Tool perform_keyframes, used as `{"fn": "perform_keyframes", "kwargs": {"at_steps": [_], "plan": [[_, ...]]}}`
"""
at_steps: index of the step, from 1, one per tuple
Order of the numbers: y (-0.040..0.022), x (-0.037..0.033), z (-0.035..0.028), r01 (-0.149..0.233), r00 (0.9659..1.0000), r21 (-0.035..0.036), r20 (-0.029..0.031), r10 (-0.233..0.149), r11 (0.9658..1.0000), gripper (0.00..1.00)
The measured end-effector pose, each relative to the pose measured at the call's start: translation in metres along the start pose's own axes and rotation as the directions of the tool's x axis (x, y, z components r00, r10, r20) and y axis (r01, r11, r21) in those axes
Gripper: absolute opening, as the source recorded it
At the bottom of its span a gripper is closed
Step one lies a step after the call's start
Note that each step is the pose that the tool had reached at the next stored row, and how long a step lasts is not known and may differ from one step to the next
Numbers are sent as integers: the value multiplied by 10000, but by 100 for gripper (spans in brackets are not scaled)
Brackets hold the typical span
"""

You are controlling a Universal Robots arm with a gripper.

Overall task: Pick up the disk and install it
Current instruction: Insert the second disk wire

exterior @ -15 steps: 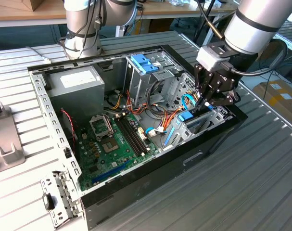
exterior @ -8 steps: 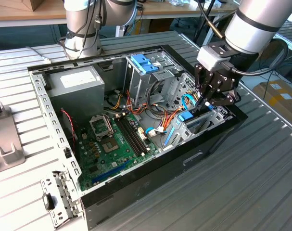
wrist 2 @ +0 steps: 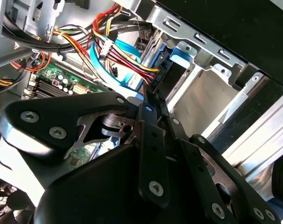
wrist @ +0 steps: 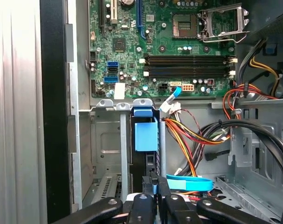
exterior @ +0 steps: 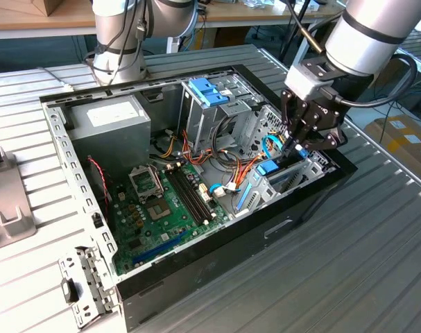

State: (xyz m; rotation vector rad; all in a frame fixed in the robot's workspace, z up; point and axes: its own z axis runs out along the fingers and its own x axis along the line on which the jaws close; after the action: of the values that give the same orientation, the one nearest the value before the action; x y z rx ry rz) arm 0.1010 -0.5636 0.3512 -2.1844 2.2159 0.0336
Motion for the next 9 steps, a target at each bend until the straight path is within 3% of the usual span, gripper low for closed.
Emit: {"fn": "perform_keyframes", "kwargs": {"at_steps": [3, 9], "plan": [[-5, 0, 6, 0, 10000, -6, 82, 0, 10000, 16], [-17, 5, 27, -2, 9999, -22, 122, 2, 10000, 16]]}}
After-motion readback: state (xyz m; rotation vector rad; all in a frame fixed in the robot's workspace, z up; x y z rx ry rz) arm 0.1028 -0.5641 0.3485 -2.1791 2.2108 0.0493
